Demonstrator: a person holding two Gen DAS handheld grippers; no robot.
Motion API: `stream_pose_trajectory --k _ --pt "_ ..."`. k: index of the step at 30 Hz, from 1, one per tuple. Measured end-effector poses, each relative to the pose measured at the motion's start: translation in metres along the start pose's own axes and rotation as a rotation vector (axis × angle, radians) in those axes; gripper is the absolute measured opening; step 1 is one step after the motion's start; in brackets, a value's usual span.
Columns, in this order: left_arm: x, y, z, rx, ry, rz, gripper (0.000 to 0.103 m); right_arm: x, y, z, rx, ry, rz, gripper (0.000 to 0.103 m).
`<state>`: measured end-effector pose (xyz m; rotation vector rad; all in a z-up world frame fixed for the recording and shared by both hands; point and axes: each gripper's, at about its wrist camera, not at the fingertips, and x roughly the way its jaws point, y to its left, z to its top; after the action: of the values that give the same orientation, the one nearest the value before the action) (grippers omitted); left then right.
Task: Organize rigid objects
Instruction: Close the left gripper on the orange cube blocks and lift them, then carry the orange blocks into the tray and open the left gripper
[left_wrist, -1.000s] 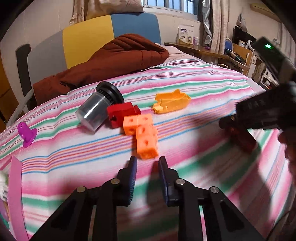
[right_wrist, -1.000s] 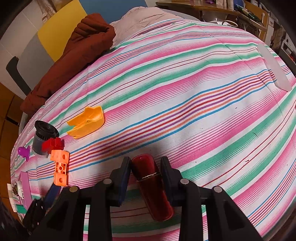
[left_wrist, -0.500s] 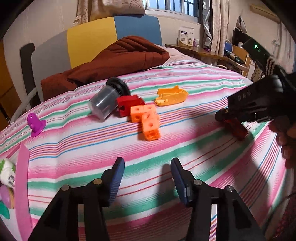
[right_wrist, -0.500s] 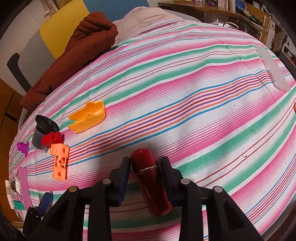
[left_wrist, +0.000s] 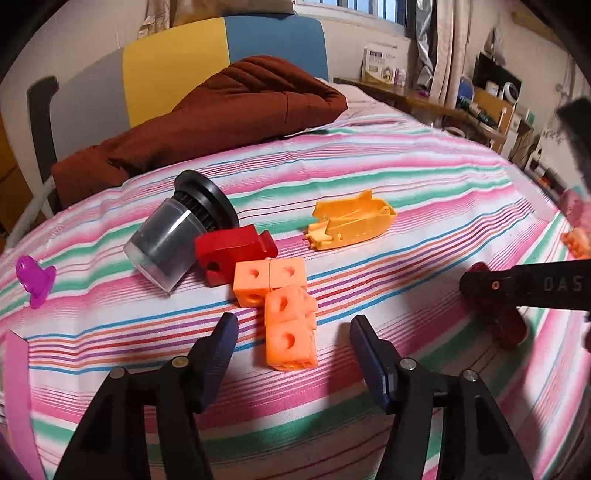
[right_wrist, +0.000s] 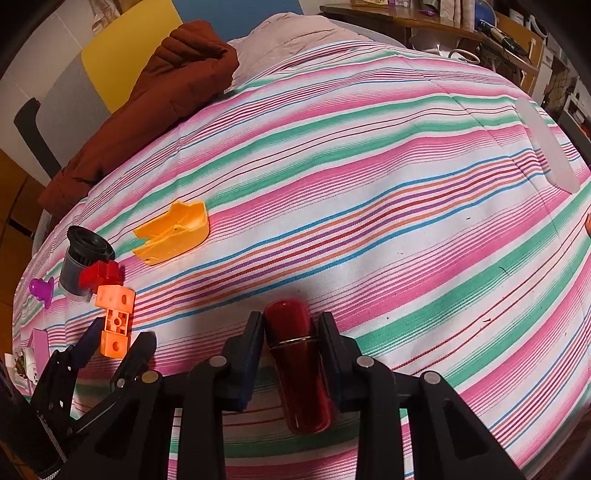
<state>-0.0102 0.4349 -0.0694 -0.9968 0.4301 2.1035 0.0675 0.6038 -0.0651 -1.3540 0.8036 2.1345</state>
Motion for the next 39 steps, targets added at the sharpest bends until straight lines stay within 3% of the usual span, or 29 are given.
stream_pose_trajectory --k 2,4,18,25,31,39 --pt "-0.005 0.007 -0.003 -0.031 -0.014 0.003 0.033 0.0 -0.001 0.0 -0.002 0.0 0.0 0.03" --pt "-0.012 0.015 -0.008 -0.056 -0.022 -0.015 0.025 0.0 0.0 0.0 -0.003 -0.004 -0.001 0.03" --pt "-0.059 0.025 -0.062 -0.046 -0.075 -0.037 0.022 -0.012 0.022 -0.011 -0.058 -0.063 -0.015 0.029" --pt "-0.076 0.03 -0.085 -0.047 -0.101 -0.055 0.022 -0.001 0.047 -0.028 -0.102 0.01 0.066 0.028" --pt "-0.097 0.037 -0.109 -0.052 -0.128 -0.074 0.022 -0.002 0.034 -0.026 -0.059 0.001 0.08 0.026" --pt "-0.13 0.048 -0.126 -0.086 -0.16 -0.102 0.021 0.0 0.044 -0.029 -0.126 -0.006 0.032 0.026"
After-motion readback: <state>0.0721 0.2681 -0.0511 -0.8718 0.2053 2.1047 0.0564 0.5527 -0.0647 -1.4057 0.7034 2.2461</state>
